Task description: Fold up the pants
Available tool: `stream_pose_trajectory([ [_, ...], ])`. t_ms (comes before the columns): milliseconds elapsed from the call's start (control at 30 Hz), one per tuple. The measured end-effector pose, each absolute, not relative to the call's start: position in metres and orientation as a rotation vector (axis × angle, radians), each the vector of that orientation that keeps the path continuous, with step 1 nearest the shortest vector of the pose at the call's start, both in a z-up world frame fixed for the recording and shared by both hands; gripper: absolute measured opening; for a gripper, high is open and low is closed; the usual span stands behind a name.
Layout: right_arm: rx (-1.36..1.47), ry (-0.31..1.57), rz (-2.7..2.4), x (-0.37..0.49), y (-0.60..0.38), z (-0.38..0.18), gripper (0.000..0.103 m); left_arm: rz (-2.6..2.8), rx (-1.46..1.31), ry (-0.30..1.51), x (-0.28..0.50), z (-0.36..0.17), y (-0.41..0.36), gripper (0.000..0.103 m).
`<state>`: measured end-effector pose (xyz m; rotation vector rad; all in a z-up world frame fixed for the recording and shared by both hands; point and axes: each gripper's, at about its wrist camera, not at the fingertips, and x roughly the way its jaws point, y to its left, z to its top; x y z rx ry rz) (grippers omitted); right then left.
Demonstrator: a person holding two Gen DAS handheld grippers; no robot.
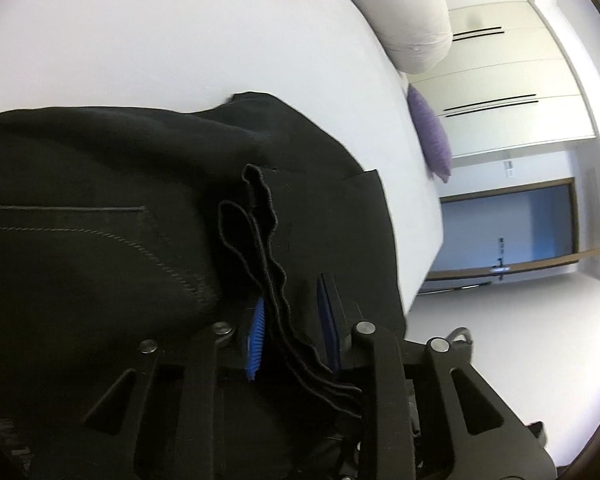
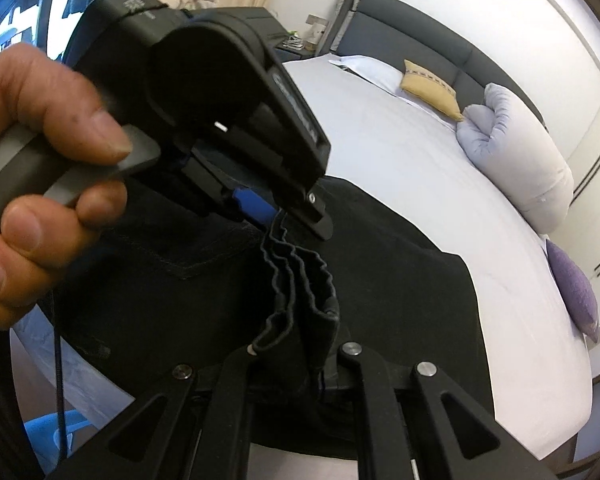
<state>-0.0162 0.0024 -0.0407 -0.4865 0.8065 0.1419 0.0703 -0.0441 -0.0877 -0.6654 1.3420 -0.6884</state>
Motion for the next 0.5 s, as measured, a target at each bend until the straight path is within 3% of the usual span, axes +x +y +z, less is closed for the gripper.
stream_pose_trajectory([
  [300,-0.516,0.871,0.148,-0.011,0.008,-0.069,0.016,-0.590,-0.569,1.327,0.062,-0.090,-0.014,0.023],
  [367,-0.491,0.881,0.155,-0.008,0.002,-0.065,0.022,-0.523,-0.484,1.303,0.059,-0.077,-0.010,0.023],
  [500,-0.340,0.928,0.209,-0.009,-0.020,-0.047,0.056,-0.460,-0.380,1.251,0.053,-0.053,-0.007,0.023],
])
